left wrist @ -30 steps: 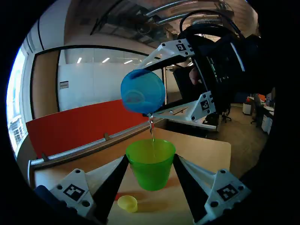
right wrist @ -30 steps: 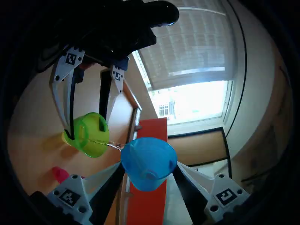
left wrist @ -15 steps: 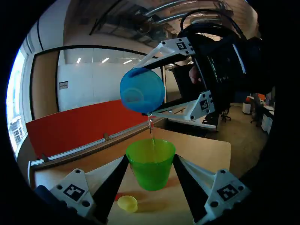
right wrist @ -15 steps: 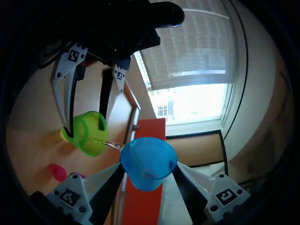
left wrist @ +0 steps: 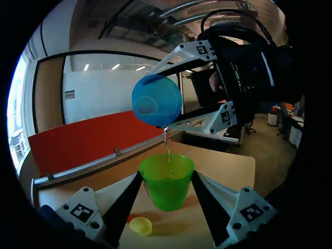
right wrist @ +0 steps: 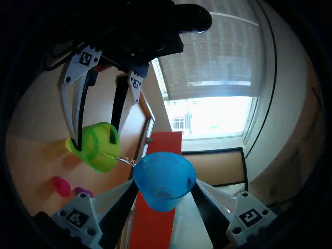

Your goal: Pour water

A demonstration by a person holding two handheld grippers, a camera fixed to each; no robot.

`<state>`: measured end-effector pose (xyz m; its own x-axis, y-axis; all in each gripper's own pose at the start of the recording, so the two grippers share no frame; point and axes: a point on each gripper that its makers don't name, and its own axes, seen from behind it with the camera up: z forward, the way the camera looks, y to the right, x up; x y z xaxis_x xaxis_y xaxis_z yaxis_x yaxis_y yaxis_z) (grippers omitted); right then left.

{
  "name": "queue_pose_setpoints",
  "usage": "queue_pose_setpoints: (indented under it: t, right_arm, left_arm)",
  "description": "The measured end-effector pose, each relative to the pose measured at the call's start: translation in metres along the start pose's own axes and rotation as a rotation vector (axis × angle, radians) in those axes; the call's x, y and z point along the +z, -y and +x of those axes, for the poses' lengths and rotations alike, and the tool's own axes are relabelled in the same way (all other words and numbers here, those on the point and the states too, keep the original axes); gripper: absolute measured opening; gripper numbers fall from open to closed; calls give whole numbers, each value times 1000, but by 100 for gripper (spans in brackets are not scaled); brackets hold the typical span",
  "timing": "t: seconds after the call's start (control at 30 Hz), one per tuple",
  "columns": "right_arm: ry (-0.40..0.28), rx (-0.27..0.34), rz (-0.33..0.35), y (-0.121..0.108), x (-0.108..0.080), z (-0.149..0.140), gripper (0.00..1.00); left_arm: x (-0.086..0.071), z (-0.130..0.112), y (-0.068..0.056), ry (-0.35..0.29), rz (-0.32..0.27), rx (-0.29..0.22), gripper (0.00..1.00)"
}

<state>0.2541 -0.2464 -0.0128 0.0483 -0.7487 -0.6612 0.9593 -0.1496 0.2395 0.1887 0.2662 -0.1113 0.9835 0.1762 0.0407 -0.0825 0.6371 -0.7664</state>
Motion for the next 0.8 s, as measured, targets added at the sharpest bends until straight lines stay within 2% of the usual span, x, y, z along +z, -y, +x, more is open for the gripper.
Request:
queue_pose_setpoints:
  t: [0.8]
  right_arm:
    - [11, -55, -14, -4, -5, 3, 89]
  left_arm:
    - [1, 4, -4, -6, -5, 5, 86]
